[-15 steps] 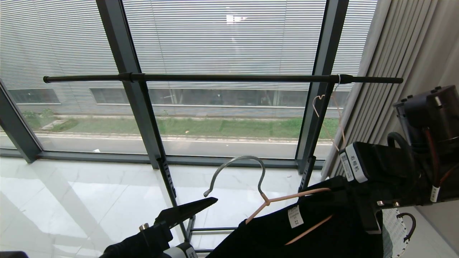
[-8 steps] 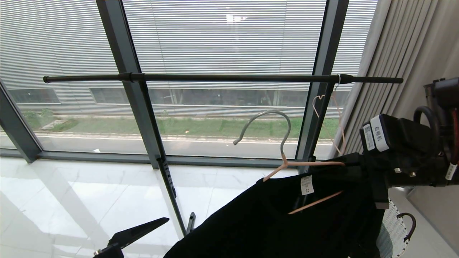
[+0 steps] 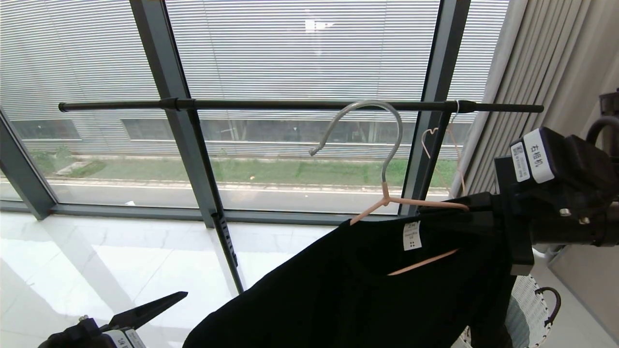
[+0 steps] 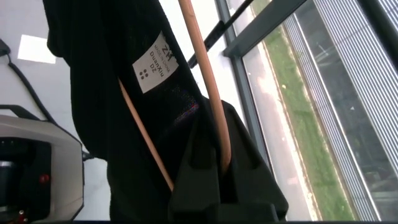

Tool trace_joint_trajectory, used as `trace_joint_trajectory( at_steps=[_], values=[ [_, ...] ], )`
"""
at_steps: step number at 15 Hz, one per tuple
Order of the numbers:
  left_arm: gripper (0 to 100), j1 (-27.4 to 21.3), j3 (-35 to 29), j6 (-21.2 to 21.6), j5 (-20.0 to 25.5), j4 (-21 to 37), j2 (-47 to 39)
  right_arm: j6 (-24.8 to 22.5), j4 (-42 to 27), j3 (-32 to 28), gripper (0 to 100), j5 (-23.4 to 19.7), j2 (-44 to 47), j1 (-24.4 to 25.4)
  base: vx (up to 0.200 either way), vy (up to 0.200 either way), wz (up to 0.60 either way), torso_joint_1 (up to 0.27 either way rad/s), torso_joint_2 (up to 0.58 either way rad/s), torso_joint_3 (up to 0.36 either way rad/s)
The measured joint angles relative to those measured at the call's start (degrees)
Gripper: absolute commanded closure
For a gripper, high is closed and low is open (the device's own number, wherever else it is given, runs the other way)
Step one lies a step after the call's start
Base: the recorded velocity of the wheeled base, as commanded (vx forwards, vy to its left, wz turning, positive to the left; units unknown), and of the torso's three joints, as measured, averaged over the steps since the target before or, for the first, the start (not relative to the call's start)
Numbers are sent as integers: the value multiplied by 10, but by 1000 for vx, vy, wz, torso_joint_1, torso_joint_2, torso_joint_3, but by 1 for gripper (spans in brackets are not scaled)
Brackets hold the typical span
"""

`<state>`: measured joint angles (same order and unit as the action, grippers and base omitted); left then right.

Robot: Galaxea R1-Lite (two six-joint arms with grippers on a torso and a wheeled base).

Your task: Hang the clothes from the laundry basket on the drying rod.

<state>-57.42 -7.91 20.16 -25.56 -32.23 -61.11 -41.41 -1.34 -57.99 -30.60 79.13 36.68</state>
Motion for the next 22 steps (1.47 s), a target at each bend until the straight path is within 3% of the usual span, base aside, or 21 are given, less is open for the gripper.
trace_joint_trajectory(
  at_steps=[6, 9, 12, 13, 16, 19, 22],
  values=[
    [100, 14, 17, 3, -4, 1, 3, 18, 5, 2, 100, 3, -16, 3, 0, 0, 0, 0, 0, 0],
    [100, 68, 34, 16, -4, 0, 15, 22, 7, 5, 100, 3, -25, -26, 0, 0, 0, 0, 0, 0],
    [100, 110, 64, 33, -7, 1, 39, 59, 13, 5, 100, 3, -34, -42, 0, 0, 0, 0, 0, 0],
    [0, 113, 66, 33, -12, 1, 43, 61, 18, 5, 100, 3, -36, -43, 0, 0, 0, 0, 0, 0],
    [0, 116, 60, 33, -23, 2, 47, 62, 20, 6, 100, 15, -39, -45, 0, 0, 0, 0, 0, 0],
    [0, 118, 38, 29, -47, 2, 50, 66, 19, 17, 100, 64, -40, -44, 0, 0, 0, 0, 0, 0],
    [0, 150, 12, 27, -95, 1, 57, 132, 18, 44, 100, 213, -44, -47, 0, 0, 0, 0, 0, 0]
  ],
)
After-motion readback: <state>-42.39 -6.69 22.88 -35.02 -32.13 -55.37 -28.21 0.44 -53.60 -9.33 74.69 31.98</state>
